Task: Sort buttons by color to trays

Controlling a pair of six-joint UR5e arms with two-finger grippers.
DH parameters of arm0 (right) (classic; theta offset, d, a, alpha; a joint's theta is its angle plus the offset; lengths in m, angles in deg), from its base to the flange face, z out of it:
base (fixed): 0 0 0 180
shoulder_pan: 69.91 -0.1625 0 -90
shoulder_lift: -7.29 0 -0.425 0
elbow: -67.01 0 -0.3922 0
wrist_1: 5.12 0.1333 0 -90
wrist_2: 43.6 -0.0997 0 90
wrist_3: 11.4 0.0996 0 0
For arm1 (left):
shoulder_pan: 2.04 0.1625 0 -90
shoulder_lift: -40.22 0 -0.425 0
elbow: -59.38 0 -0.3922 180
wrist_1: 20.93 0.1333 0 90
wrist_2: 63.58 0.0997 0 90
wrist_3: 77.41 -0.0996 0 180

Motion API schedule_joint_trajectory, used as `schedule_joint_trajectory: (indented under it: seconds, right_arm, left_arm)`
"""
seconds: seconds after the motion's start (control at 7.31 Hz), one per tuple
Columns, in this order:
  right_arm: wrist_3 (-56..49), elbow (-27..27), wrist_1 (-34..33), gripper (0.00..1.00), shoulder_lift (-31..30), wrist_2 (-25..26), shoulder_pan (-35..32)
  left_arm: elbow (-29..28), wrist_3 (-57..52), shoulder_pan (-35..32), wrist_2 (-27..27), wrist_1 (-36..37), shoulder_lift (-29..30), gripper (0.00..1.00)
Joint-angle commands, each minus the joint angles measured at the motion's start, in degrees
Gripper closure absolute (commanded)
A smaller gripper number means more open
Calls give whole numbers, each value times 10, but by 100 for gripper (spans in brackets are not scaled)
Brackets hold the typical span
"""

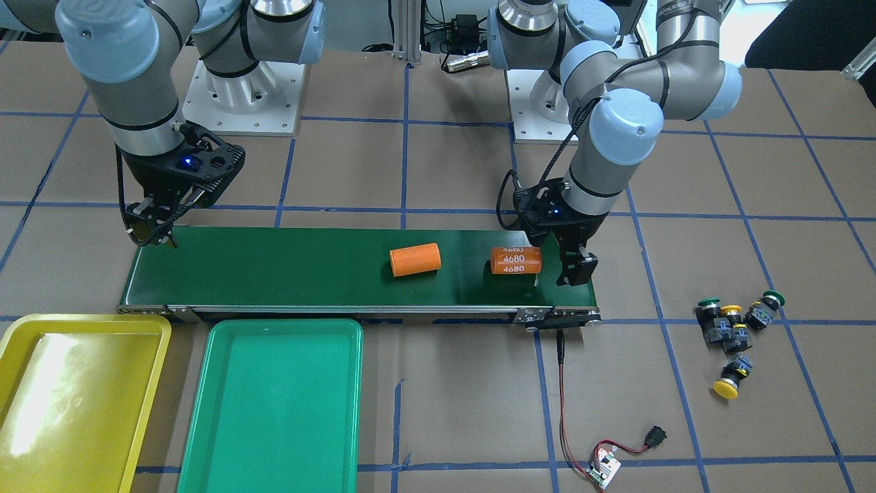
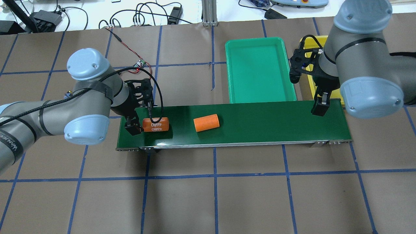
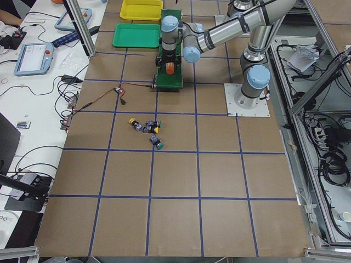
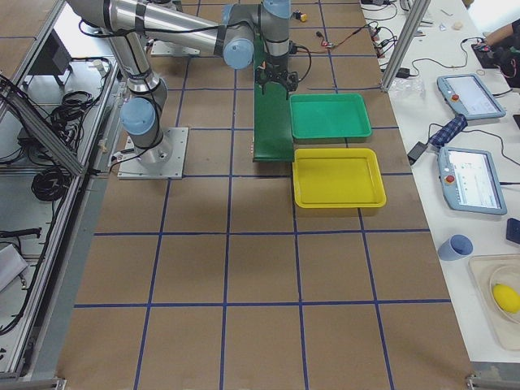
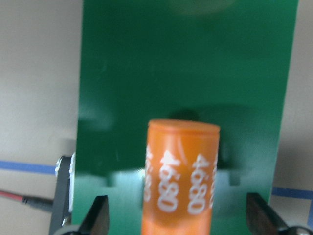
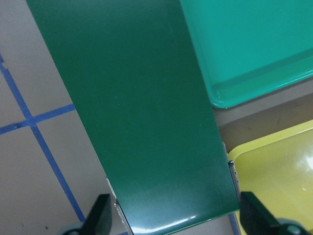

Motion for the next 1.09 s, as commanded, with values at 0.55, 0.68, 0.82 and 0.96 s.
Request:
schedule_joint_trajectory:
  seconds: [0.55, 0.68, 0.82, 0.96]
  right_arm:
    - [-192, 141, -199, 0, 1, -91, 99]
    - [-195, 141, -198, 0, 1, -95, 99]
    - [-194, 141, -198, 0, 1, -95, 99]
    - [-187, 141, -198, 0, 0, -93, 99]
  left_arm:
    - [-205, 26, 240, -1, -21, 157, 0]
    - [-210, 81, 240, -1, -19, 190, 0]
    - [-213, 101, 244, -1, -16, 216, 0]
    - [-220, 115, 245, 0, 6, 231, 0]
